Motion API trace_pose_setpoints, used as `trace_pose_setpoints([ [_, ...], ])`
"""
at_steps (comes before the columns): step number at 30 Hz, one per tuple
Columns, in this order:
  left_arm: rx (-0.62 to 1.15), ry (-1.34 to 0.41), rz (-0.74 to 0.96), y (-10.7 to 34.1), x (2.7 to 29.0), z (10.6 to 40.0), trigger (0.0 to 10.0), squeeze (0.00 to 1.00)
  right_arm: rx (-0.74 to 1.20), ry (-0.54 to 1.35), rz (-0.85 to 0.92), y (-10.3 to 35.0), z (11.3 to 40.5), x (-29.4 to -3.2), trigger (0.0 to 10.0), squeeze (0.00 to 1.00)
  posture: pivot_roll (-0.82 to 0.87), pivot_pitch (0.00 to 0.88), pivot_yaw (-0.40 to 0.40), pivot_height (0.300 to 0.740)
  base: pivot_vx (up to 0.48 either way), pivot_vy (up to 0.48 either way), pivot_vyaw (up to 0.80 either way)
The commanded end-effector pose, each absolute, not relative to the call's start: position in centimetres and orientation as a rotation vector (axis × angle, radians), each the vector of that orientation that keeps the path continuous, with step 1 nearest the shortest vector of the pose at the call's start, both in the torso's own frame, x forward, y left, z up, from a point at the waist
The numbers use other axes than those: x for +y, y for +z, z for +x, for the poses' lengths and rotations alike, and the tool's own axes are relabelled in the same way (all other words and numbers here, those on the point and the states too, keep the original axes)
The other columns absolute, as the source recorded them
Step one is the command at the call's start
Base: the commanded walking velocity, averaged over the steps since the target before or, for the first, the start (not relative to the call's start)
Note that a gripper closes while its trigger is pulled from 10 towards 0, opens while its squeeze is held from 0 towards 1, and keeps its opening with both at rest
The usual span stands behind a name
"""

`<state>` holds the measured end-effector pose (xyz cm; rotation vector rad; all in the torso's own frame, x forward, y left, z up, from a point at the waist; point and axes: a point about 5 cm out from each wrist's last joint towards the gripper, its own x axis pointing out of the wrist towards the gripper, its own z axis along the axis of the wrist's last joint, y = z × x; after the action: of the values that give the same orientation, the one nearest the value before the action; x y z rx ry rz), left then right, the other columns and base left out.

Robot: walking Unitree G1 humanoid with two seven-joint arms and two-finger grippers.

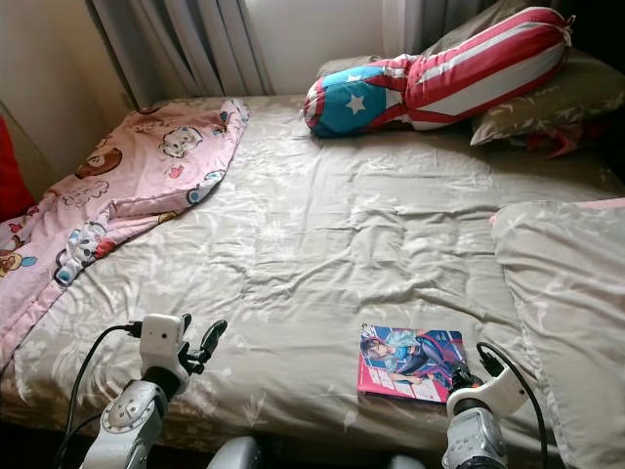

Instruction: Clean up the room

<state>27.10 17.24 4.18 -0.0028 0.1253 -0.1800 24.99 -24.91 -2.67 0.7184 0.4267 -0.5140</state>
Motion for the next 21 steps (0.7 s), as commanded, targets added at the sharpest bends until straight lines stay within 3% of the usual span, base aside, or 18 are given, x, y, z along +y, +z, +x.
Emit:
trace_pose_setpoints([
  [1,0.148,-0.174,0.013,3.7,17.5,27.1,10.0,0.00,0.440,-0.497,0.700,-2.7,25.0,-24.7,10.0,0.00,0.01,0.000,0.079,0.643,0.000,0.000,0.00],
  [15,0.300,-0.082,-0.077,0.5,18.0,26.7,10.0,0.00,0.474,-0.259,0.415,-4.2,23.2,-21.1,10.0,0.00,-0.05,0.000,0.046,0.643,0.000,0.000,0.00],
  [21,0.399,-0.038,-0.087,-1.7,18.4,25.4,10.0,0.00,0.508,-0.117,0.239,-4.2,23.4,-19.6,10.0,0.00,-0.05,0.000,-0.004,0.673,0.000,0.000,0.00],
])
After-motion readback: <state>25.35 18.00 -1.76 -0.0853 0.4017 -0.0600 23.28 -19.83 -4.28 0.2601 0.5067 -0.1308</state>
